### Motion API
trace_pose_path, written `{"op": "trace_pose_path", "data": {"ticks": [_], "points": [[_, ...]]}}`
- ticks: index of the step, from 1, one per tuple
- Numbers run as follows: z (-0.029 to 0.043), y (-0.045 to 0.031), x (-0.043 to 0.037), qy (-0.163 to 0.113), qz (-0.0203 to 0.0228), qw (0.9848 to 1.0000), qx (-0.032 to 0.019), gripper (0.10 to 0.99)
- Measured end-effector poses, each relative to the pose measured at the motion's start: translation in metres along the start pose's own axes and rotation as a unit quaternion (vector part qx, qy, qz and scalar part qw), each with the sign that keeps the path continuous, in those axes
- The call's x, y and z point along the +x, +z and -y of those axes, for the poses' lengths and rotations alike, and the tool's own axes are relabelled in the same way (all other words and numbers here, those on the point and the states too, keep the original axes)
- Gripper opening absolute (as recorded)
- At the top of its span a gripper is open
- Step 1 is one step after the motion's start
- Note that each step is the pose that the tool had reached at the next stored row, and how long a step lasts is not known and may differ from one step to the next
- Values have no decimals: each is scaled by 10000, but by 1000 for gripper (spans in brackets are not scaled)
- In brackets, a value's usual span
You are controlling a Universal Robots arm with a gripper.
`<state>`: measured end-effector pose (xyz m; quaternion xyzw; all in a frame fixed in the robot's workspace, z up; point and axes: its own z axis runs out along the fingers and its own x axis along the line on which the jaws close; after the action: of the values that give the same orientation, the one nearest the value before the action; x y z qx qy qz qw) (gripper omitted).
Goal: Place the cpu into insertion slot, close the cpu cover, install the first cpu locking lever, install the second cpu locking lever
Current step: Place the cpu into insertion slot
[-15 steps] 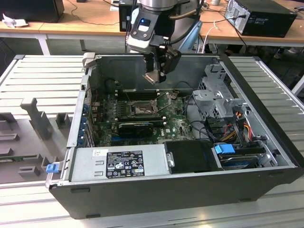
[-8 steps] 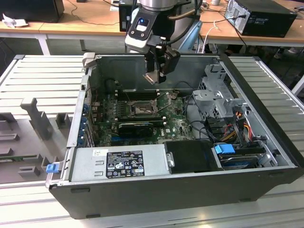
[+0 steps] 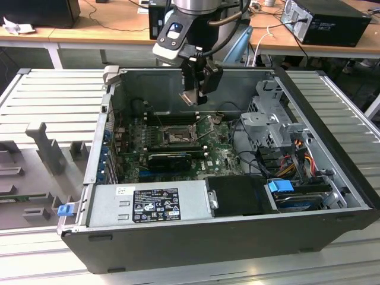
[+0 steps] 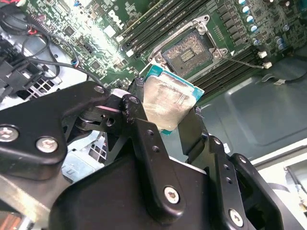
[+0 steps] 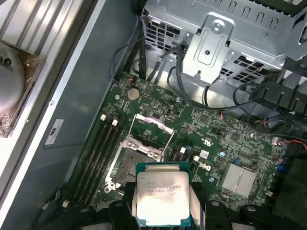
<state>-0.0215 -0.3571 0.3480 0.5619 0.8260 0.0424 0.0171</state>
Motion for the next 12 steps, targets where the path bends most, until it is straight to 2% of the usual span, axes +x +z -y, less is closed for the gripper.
{"op": "trace_pose_path", "data": {"ticks": [3, 12], "points": [[1, 6, 0, 176, 16, 9998, -3, 529], [18, 16, 6, 454, 41, 9990, -9, 529]]}}
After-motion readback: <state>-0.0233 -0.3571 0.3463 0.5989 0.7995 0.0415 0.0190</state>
